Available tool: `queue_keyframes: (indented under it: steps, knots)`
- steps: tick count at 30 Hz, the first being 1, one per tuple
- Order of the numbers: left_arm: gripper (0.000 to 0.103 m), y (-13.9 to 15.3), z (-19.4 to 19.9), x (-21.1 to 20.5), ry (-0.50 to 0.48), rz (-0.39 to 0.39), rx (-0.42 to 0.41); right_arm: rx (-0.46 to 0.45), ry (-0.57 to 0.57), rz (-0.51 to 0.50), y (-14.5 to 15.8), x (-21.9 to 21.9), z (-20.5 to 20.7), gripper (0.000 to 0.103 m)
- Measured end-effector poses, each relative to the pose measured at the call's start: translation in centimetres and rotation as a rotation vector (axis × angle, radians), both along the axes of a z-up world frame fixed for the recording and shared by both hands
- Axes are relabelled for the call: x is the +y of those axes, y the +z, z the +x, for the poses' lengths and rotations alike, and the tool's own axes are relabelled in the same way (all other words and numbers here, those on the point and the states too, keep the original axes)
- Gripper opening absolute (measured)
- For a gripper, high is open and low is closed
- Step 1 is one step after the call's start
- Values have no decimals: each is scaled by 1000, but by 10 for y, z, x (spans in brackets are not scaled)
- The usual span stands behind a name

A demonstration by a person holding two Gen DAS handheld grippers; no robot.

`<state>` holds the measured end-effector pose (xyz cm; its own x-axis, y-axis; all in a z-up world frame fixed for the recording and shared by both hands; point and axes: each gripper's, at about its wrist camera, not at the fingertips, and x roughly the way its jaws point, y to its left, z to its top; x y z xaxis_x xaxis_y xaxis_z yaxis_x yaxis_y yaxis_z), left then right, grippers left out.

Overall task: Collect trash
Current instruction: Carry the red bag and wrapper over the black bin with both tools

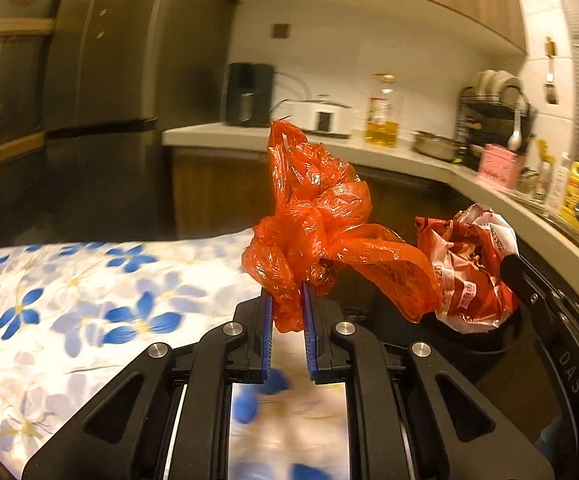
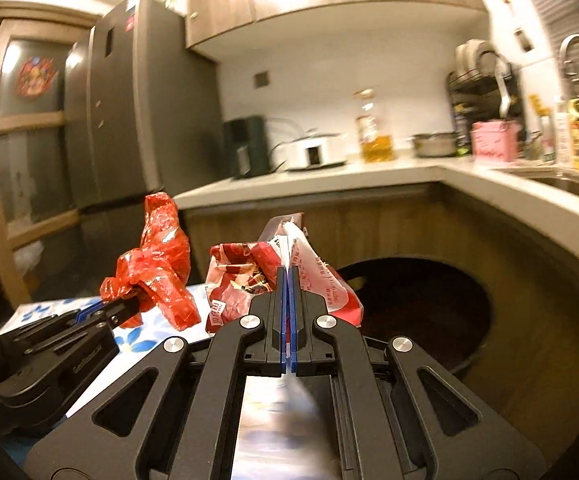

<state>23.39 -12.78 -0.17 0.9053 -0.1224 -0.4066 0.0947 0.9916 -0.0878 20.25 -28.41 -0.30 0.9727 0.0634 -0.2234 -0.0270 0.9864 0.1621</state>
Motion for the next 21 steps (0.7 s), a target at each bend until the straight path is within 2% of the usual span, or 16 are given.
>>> queue_keyframes:
  steps: [10,13,21]
  knots:
    - [13,12,-4,-68,-137,6,-45,-57,-143,10,8,-63,-23,1]
    - [13,7,0,-84,-187,-4,-37,-60,-178,0,7,-74,-21,1]
    - [13,-14,13,-106,-215,6,-2,-62,-201,-19,-4,-88,-13,1]
